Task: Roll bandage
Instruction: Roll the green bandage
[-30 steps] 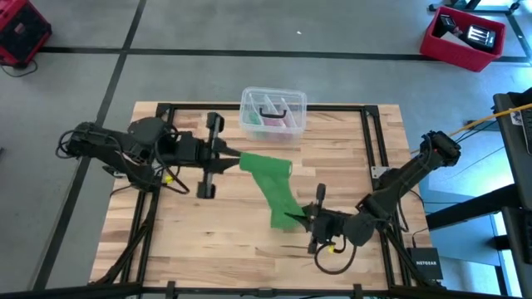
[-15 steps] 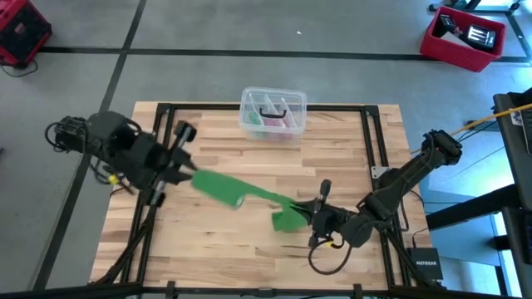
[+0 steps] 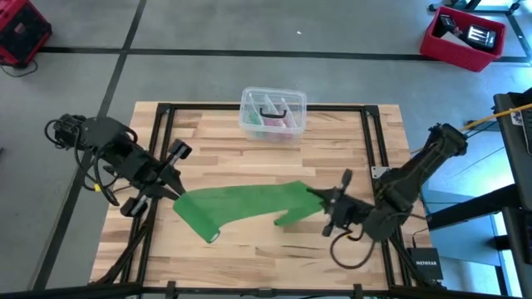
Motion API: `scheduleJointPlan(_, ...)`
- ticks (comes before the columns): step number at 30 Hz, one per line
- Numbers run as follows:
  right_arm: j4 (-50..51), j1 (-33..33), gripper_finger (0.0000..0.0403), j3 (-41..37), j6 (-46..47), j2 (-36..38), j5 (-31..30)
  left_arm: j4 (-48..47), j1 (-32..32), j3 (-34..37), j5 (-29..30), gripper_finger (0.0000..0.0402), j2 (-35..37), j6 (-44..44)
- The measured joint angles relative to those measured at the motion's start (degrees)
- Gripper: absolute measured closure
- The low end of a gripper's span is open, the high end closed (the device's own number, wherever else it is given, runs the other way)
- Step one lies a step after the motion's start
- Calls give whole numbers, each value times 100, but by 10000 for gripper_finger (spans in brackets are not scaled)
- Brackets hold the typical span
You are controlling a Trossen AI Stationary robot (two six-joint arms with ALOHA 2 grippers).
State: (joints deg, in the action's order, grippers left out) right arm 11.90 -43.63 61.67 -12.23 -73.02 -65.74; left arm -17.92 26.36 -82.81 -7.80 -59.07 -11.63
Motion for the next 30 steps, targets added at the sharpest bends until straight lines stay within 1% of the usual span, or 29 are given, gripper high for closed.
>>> scheduleJointPlan(2,239,-40,402,0,3,197,-186,-19,30,0,1,400,26,16)
scheduleJointPlan(6,578,-25,402,2,6,516,-264,-142,29,0,-1,400,26,96)
scheduleJointPlan(11,1111,-25,402,0,60,875,-675,-293,29,0,-86,400,-2,124)
scheduleJointPlan(16,1595,-22,402,0,456,1287,-720,-260,29,0,-108,400,-22,114)
scheduleJointPlan(20,1523,-22,402,0,588,1317,-616,-173,27,0,-97,400,-32,-43)
scheduleJointPlan(22,1418,-22,402,0,599,1201,-410,31,12,0,-8,400,-64,-185)
scheduleJointPlan(25,1174,-22,402,0,599,907,-143,671,-60,0,281,400,-155,-416)
scheduleJointPlan(30,728,-22,402,0,583,414,194,1881,-270,0,1091,400,-386,-819)
